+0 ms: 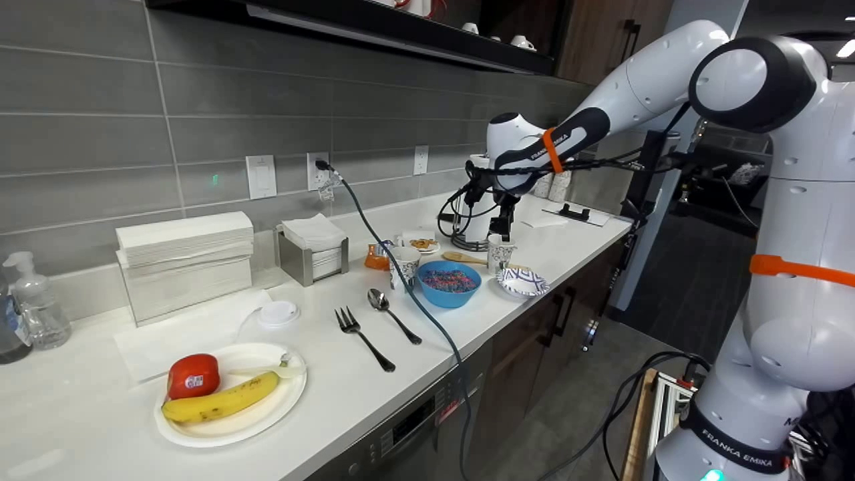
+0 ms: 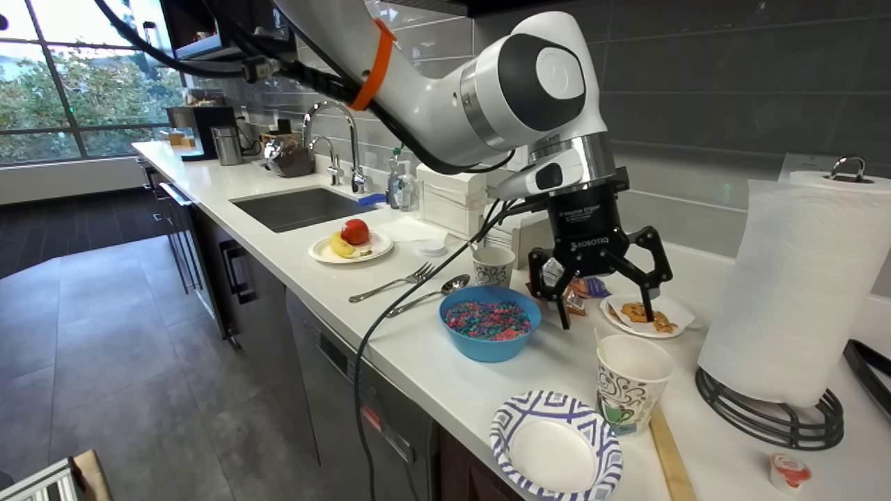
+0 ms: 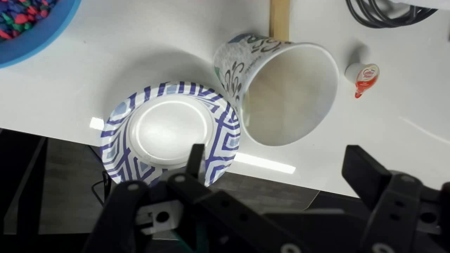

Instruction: Use the white spoon to stir the contents in the coffee cup.

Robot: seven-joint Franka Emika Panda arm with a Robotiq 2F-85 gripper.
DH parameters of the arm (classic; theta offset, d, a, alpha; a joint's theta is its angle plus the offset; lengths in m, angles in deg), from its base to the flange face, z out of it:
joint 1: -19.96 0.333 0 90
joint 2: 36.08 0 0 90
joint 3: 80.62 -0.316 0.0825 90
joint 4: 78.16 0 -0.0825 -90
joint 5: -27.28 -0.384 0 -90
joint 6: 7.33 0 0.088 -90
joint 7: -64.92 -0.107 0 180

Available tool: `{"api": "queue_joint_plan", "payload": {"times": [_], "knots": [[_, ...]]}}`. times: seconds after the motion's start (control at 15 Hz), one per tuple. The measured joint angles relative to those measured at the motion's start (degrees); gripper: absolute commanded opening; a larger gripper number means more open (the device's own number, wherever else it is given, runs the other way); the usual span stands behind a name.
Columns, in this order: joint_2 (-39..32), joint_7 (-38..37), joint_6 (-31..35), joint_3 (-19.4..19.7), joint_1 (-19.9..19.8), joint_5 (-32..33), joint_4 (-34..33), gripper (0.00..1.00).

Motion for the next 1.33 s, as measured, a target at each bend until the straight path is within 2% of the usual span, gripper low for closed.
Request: {"api": "queue_joint_plan", "payload": {"times": [0.47, 0.6, 0.67, 0.8, 0.87, 1.0, 1.13, 1.2, 1.27, 1.33], "knots": [[-1.7, 0.6, -0.3, -1.5, 0.0, -3.0, 0.1, 0.99], [-1.9, 0.5, -0.3, -1.5, 0.0, -3.9, 0.0, 0.74], [-1.9, 0.5, -0.3, -1.4, -0.1, -4.3, -0.1, 0.71], [-2.0, 0.5, -0.2, -1.4, -0.3, -5.3, -0.2, 0.53], [-2.0, 0.5, 0.0, -1.4, -0.4, -5.8, -0.3, 0.55], [-2.0, 0.4, 1.3, -1.3, -0.7, -6.5, -0.3, 0.35], [-2.1, 0.2, 3.1, -1.2, -0.8, -6.6, -0.3, 0.32], [-2.2, 0.1, 4.0, -1.1, -0.9, -6.7, -0.3, 0.28], [-2.4, -0.1, 4.7, -1.0, -0.9, -6.8, -0.3, 0.32], [-2.5, -0.3, 5.3, -0.9, -1.0, -6.9, -0.4, 0.29]]}}
